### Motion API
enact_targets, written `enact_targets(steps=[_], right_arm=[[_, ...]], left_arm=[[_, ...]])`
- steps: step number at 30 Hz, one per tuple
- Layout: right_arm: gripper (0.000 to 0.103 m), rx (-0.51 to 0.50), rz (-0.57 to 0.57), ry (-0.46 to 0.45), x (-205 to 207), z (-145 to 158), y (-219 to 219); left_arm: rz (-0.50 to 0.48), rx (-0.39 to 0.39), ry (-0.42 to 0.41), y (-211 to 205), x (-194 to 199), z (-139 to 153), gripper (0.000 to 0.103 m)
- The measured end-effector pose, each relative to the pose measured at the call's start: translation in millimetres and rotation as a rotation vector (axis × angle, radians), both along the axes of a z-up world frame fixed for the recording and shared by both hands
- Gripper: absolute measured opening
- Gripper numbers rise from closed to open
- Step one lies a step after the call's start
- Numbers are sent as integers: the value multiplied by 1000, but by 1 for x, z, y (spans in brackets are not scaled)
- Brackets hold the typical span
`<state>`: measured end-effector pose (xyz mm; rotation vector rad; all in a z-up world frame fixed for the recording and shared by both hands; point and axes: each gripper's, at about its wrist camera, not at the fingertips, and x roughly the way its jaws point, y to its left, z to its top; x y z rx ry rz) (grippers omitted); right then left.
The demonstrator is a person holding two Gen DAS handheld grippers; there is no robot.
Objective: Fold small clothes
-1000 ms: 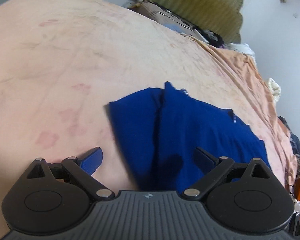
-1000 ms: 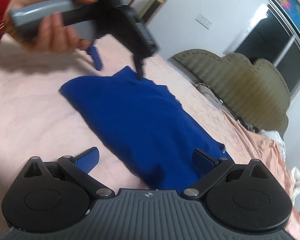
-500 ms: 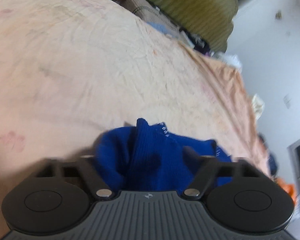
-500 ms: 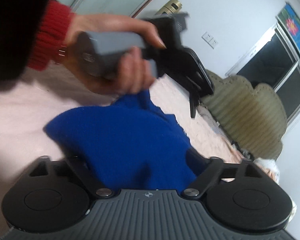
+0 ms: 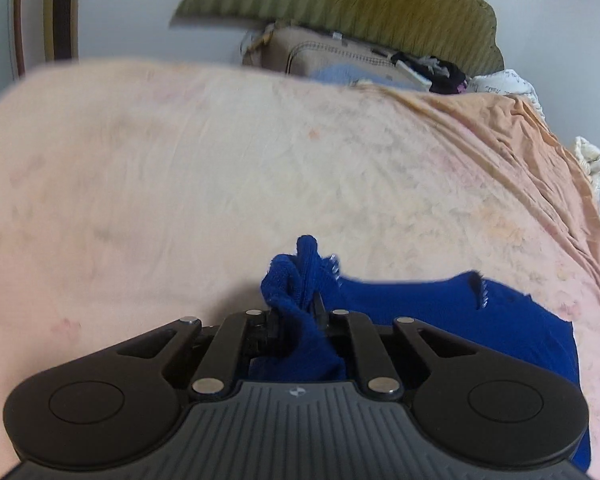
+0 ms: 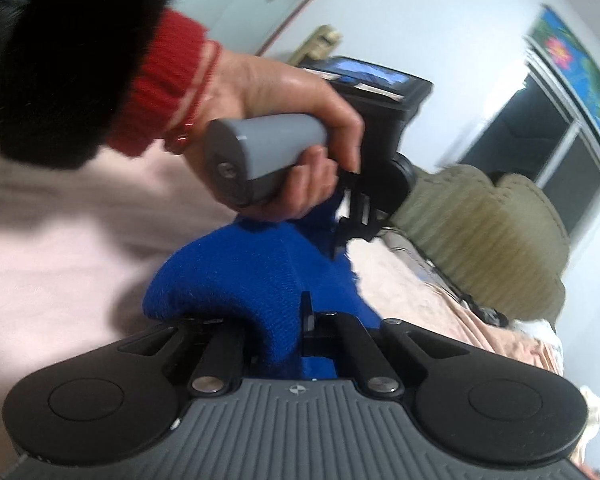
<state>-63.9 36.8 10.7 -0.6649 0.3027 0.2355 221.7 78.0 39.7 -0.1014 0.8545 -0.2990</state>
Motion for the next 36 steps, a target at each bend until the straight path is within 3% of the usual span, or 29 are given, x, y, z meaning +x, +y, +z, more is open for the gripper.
enact_targets(steps=[7, 14, 19, 28, 32, 33, 34, 36], right_arm=[[3, 216, -130, -20, -14, 32, -78], [3, 428, -287, -8, -23, 38, -169], [3, 568, -388, 24, -24, 24, -225], [3, 1000, -494, 209, -31, -20, -296], [8, 1174, -497, 298, -24, -35, -317], [20, 1220, -498, 322, -24, -39, -323], [20, 1262, -496, 338, -26, -43, -327], [21, 1343, -488, 362, -29, -50, -337]], left_arm=[[-23, 101, -40, -78, -13, 34, 10], [-136, 174, -58, -178, -25, 33, 10], [-216, 261, -79, -244, -31, 12, 10], [-304, 354, -57, -309, -39, -36, 10], [-331, 289, -33, -319, -35, -37, 13], [-336, 250, -32, -319, -33, -33, 18], [-335, 204, -27, -317, -30, -29, 22], [-313, 120, -22, -312, -26, -17, 53]])
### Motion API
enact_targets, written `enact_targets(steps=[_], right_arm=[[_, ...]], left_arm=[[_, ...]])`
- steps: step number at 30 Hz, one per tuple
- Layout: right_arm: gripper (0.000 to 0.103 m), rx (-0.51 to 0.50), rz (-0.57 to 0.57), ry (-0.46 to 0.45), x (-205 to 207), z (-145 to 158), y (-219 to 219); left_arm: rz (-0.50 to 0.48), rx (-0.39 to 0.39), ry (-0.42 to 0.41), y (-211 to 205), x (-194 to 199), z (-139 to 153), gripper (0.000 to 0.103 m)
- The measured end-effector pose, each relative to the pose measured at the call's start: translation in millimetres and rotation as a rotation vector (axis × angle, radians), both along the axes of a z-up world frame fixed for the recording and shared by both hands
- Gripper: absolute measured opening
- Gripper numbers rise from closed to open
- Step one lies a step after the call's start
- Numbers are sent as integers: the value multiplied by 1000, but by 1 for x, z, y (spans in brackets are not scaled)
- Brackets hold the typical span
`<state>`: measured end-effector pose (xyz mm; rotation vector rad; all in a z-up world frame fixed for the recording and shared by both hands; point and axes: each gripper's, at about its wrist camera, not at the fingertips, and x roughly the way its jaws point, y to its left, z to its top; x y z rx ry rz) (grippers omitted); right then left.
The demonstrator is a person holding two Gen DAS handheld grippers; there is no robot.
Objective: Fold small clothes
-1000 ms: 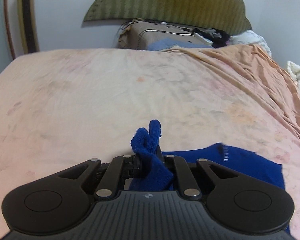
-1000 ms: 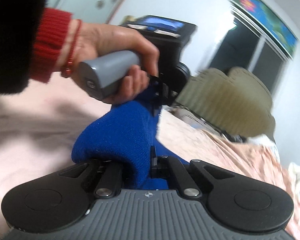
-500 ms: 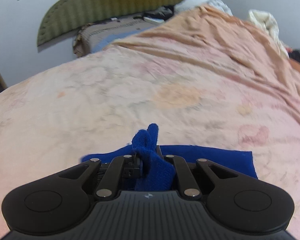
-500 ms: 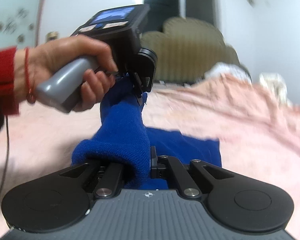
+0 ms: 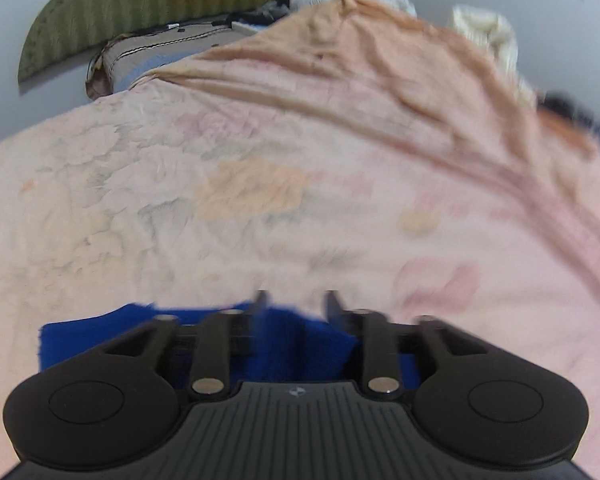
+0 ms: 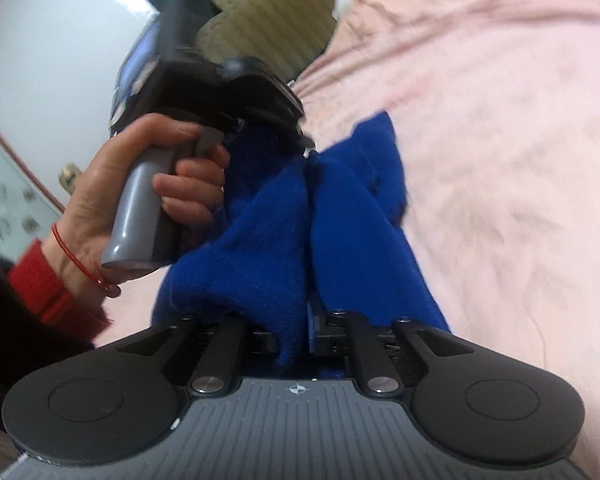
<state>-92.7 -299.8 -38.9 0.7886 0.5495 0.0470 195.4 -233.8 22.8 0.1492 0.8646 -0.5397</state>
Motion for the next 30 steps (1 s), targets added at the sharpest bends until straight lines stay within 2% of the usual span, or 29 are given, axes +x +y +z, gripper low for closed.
enact_targets(steps=[1, 2, 3, 6, 9, 11, 14, 18, 19, 20, 21, 26, 28, 30], right_arm=[[21, 34, 0, -1, -2, -2, -4], [21, 56, 0, -1, -3, -4, -8], [20, 71, -5, -1, -3, -6, -11], [23, 111, -16, -7, -3, -8, -17], [25, 173, -28, -16, -6, -11, -24], [28, 207, -39, -25, -3, -11, -33], [42, 249, -63, -40, -7, -12, -41], [43, 287, -75, -50, -8, -14, -50], [42, 284, -70, -47, -7, -14, -50], [34, 273, -60, -38, -4, -13, -50], [32, 261, -54, -27, -2, -12, -50], [29, 213, -14, 2, 1, -6, -45], [21, 207, -16, 11, 3, -5, -44], [18, 208, -26, 19, 5, -6, -44]], left_arm=[[25, -39, -9, 5, 1, 7, 63], [54, -75, -33, 12, 1, 14, 79], [79, -102, -63, 19, -1, 22, 82], [108, -112, -127, 40, -7, 39, 82], [121, -51, -162, 65, -21, 43, 82], [98, -8, -188, 83, -39, 39, 82], [46, 32, -217, 115, -76, 29, 82], [-46, 36, -255, 155, -132, 12, 82], [-67, 43, -272, 163, -146, 8, 82], [-85, 53, -291, 170, -160, 4, 82], [-103, 68, -310, 176, -172, 0, 82], [-246, 168, -398, 186, -228, -22, 83], [-294, 198, -441, 187, -241, -29, 84], [-315, 244, -472, 183, -246, -37, 84]])
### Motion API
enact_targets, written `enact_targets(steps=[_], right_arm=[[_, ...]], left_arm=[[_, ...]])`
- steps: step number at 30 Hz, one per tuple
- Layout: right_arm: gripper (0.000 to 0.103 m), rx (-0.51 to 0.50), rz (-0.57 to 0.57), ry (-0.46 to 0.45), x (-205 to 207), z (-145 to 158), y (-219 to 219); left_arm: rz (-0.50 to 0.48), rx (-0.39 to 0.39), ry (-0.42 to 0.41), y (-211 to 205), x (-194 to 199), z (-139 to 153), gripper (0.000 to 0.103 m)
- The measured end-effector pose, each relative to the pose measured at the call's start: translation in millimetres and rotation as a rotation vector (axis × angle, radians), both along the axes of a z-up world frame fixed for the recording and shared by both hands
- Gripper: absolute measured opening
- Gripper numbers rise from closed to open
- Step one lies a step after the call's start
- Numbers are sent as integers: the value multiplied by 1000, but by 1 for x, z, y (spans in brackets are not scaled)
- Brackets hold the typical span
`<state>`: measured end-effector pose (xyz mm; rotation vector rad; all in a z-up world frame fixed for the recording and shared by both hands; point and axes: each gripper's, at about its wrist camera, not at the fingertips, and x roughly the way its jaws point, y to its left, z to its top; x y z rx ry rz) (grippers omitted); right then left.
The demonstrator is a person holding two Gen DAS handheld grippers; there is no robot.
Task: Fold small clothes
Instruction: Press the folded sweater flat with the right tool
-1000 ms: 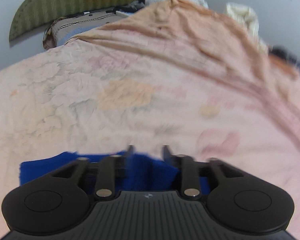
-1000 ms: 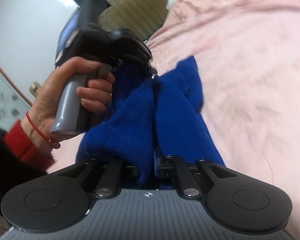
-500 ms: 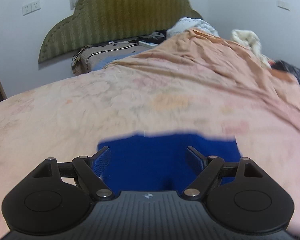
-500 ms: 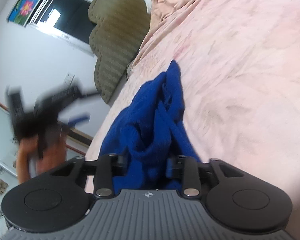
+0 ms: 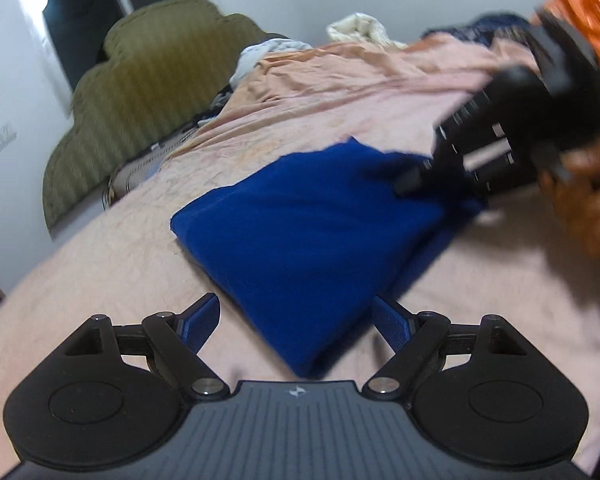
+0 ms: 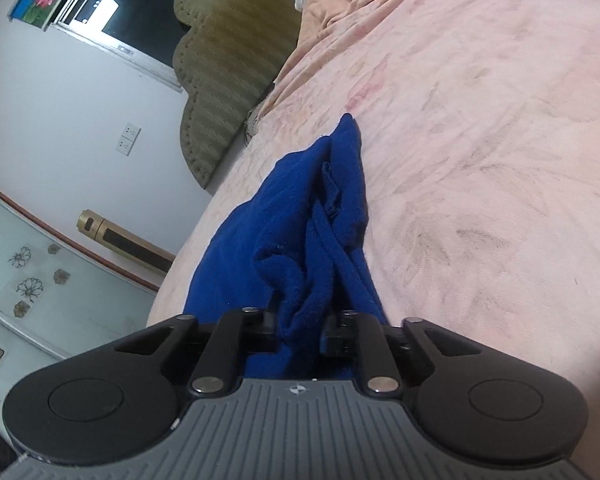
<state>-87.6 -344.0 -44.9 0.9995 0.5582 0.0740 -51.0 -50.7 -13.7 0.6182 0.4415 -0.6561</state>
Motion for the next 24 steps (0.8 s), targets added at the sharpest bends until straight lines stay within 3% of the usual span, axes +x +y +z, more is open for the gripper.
enact_targets(steps=[4, 8, 11, 14, 17, 19, 20, 24], right_arm=[[14, 30, -16, 9, 4, -3, -4], [12, 59, -42, -7, -3, 0, -9], [11, 57, -38, -21, -16, 5, -11], [11, 6, -10, 26, -20, 2, -9], [17, -44, 40, 42, -11, 2, -7], [40, -68, 70, 20, -4, 9, -10], [45, -81, 81, 4, 1, 14, -11], [47, -141, 114, -7, 30, 23, -18]], left_arm=[[58, 29, -44, -4, 9, -9, 84], [153, -14, -49, 5, 19, -4, 85], [164, -37, -24, 18, 23, -1, 85], [151, -26, 6, 24, 24, -1, 85], [107, -68, 3, 29, 18, 11, 85], [79, -117, 10, 29, 17, 22, 85], [68, -142, 16, 28, 18, 27, 85], [64, -215, 42, 18, 28, 40, 85]])
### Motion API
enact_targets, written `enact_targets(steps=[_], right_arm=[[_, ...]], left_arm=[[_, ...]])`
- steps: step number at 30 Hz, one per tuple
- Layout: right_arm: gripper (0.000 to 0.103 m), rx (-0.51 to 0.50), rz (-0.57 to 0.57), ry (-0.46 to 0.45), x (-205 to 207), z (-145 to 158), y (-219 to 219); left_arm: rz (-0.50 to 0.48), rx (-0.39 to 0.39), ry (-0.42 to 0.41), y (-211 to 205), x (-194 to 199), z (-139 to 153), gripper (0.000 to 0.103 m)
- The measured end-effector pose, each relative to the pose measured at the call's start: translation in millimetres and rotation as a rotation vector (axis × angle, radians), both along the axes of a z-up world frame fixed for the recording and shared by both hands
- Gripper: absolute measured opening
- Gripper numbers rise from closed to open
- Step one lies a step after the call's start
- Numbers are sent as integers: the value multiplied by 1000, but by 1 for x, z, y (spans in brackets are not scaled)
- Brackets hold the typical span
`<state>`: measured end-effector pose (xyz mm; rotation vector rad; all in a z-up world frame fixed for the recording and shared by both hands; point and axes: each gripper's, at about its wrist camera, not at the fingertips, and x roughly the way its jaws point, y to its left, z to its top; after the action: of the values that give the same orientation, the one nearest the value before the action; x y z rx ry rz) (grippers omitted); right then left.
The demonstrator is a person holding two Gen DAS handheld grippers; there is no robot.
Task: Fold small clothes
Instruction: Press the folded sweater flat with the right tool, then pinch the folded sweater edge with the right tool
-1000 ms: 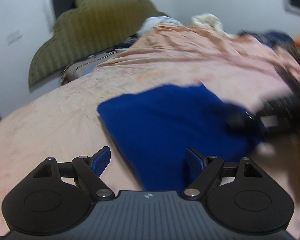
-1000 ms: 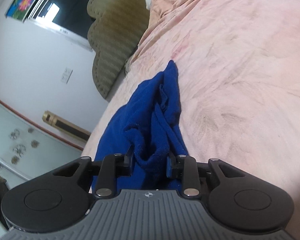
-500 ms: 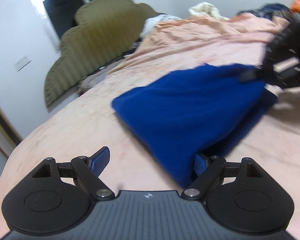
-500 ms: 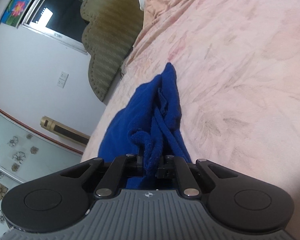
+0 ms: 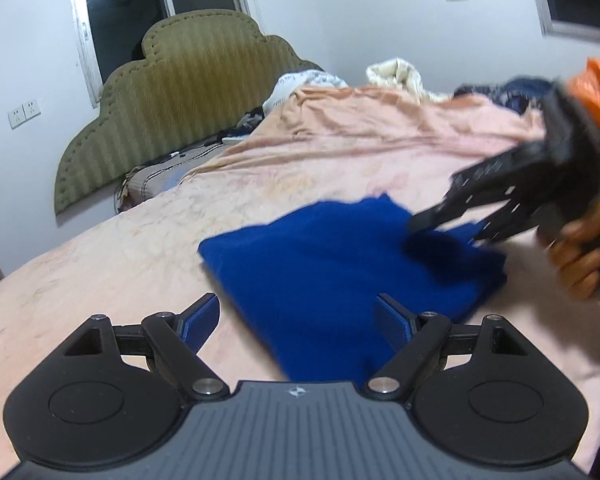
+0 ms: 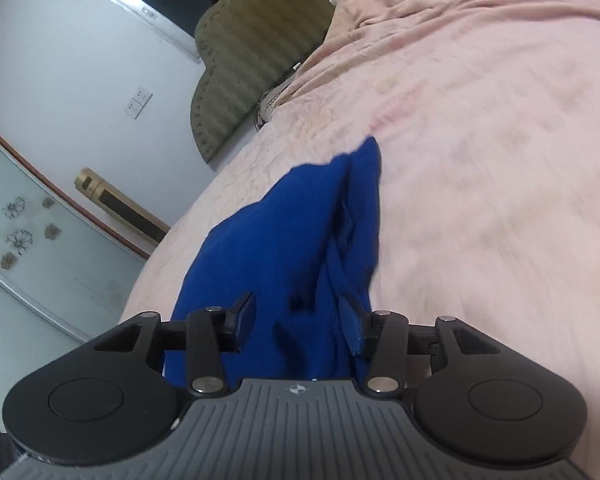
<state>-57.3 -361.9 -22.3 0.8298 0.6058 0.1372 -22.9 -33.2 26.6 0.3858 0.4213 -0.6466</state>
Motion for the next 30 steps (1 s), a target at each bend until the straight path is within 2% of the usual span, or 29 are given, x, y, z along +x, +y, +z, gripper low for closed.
enact_targets(steps=[2, 3, 4, 6, 9, 12, 13, 15, 17, 18, 20, 23, 25, 27, 30], right_arm=[[47, 21, 27, -6, 14, -1, -4], [43, 27, 36, -2, 20, -3, -6], [32, 28, 39, 7, 25, -5, -7], [16, 3, 30, 21, 29, -7, -8], [12, -18, -2, 2, 21, -4, -10], [11, -37, -38, -10, 10, 1, -14], [12, -36, -38, 4, 11, -2, -14], [24, -22, -25, 27, 11, -7, -16], [27, -27, -26, 7, 4, -3, -16], [25, -47, -27, -3, -2, 1, -15], [28, -88, -21, 0, -7, 4, -11], [39, -143, 0, 40, -9, 2, -7], [52, -118, -7, 33, -10, 1, -12], [58, -84, -12, 22, -7, 0, -18], [58, -109, 10, 34, 8, -2, -22]], left_arm=[[4, -17, 18, -7, 5, 1, 85], [4, -17, 23, -11, 8, -1, 85], [3, -14, 24, -15, 9, -3, 85], [9, 6, 33, -24, 12, -8, 85], [-13, 18, 58, -31, 13, -14, 85], [-28, 63, 68, -37, 13, -24, 85], [-28, 79, 71, -38, 13, -28, 85], [-28, 92, 74, -37, 11, -32, 85], [-26, 95, 86, -35, 13, -35, 85], [-21, 96, 96, -33, 13, -36, 85], [-11, 85, 117, -28, 16, -36, 85], [13, 34, 131, -21, 24, -30, 85], [53, -13, 158, -15, 36, -24, 85], [93, -66, 209, -7, 52, -21, 85], [153, -163, 322, 8, 84, -23, 85]])
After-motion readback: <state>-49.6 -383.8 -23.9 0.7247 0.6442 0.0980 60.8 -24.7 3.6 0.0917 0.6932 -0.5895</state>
